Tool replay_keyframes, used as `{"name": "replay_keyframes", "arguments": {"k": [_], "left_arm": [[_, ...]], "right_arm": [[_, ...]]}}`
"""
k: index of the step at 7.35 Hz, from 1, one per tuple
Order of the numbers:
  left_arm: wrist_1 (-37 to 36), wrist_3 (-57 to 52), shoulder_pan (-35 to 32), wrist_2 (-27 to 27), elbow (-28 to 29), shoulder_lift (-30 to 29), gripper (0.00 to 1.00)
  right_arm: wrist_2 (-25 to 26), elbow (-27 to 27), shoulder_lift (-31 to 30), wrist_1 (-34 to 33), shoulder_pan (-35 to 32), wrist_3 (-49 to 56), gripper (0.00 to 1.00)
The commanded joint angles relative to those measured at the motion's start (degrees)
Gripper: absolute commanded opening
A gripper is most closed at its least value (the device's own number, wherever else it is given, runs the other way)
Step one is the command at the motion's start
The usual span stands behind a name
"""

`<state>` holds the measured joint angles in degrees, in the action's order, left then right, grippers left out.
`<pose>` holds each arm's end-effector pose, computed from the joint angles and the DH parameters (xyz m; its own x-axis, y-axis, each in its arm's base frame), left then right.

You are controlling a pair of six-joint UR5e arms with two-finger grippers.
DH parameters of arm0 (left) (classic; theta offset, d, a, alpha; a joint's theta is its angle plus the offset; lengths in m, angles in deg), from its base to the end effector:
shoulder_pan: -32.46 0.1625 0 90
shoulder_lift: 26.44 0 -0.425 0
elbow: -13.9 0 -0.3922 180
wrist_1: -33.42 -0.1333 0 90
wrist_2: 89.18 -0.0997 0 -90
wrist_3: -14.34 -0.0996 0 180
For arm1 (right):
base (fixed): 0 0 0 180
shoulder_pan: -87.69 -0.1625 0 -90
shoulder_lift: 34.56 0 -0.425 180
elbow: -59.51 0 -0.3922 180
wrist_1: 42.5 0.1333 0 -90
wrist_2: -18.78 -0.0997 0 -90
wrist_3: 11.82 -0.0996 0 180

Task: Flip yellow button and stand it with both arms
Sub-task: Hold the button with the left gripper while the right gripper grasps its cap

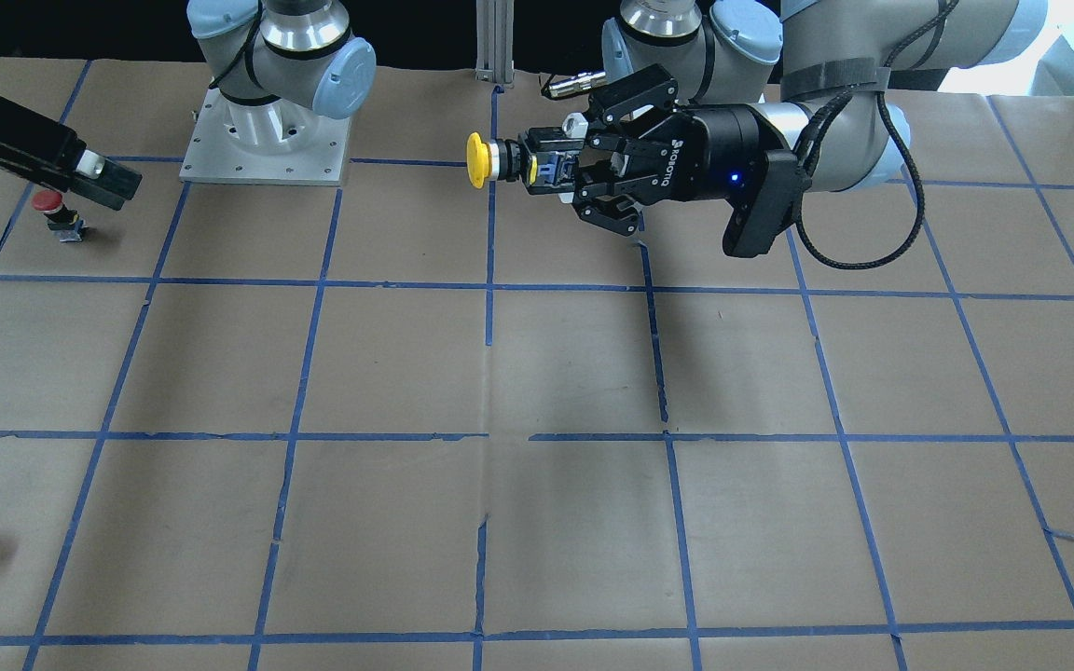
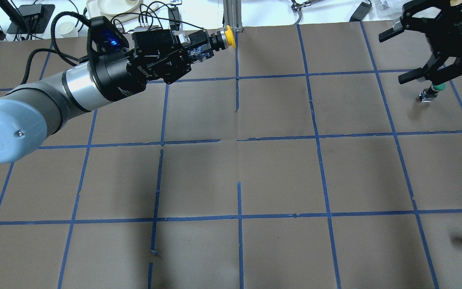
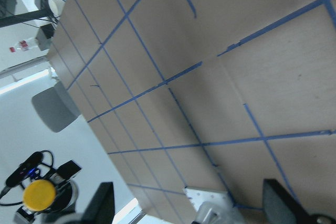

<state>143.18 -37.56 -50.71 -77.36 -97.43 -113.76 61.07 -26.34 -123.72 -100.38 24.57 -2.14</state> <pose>-0.1765 -0.4668 0.4157 0.0968 0.2547 0.9622 -0.2745 0.9360 -0.2202 -0.0201 -0.4975 0.5033 -0.4994 0.4819 -0.7200 0.3167 0.8750 0.3661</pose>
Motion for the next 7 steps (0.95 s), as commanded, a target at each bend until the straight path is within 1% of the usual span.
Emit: {"name": "replay_keyframes", "arguments": {"k": [1,2,3,4,5,7], "left_arm": [[0.10,0.05,-1.81,4.32,0.06,-0.99,0.03],[-0.07,-0.04,-1.99,4.01,0.15,-0.83,0.03],[-0.16,-0.13,-2.25,3.92,0.23,-0.65,0.03],[-0.25,-0.21,-2.60,3.92,0.23,-0.91,0.03],[-0.42,-0.21,-2.61,3.92,0.23,-0.92,0.03],[-0.51,-0.21,-2.78,4.00,0.23,-1.00,0.03]], "right_arm": [[-13.32,-0.38,-0.22,3.65,-7.06,0.16,1.00],[-19.38,-0.38,-0.22,3.56,-10.76,0.16,1.00],[-21.44,-0.38,-0.31,3.47,-12.45,-0.01,1.00],[-22.07,-0.20,-0.39,2.95,-14.21,-0.01,1.00],[-25.38,-0.29,-0.13,-1.67,-16.75,-0.45,1.00],[-25.68,-0.38,1.80,-6.26,-20.01,-0.54,1.00]]}}
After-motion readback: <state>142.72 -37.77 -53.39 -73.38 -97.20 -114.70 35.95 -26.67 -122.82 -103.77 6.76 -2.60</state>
